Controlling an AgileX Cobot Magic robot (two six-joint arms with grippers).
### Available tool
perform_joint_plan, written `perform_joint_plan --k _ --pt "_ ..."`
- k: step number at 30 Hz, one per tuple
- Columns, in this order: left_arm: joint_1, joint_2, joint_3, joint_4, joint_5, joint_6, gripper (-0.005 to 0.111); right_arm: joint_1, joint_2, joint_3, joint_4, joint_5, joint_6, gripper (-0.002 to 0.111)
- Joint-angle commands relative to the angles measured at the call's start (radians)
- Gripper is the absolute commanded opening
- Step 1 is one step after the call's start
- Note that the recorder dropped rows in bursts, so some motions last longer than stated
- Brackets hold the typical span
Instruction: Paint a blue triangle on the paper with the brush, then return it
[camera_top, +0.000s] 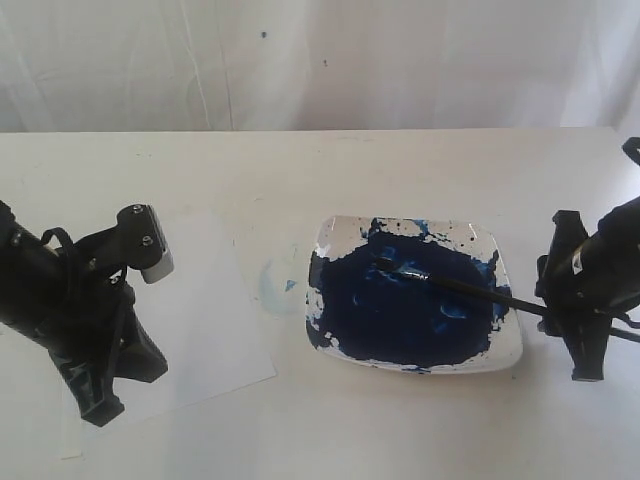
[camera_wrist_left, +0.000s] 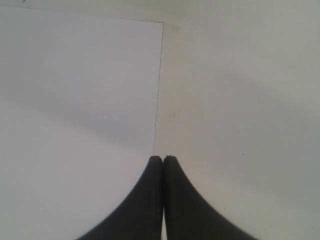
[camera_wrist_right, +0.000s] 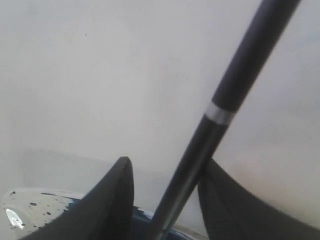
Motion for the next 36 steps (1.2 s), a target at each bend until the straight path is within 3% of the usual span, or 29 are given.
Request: perform_joint_plan --k 1,32,36 --pt "-0.004 -0.004 0.009 -0.018 0.015 0.003 0.000 -0.009 -0.015 0.004 -0.003 0.005 0.003 0.039" --pt "-0.004 -0.004 0.009 -0.018 0.015 0.003 0.000 -0.009 -0.014 0.004 -0.003 0.006 0.003 0.039" --pt "-0.004 -0.004 0.009 -0.018 0.015 0.003 0.000 -0.009 -0.014 0.004 -0.003 0.006 0.003 0.034"
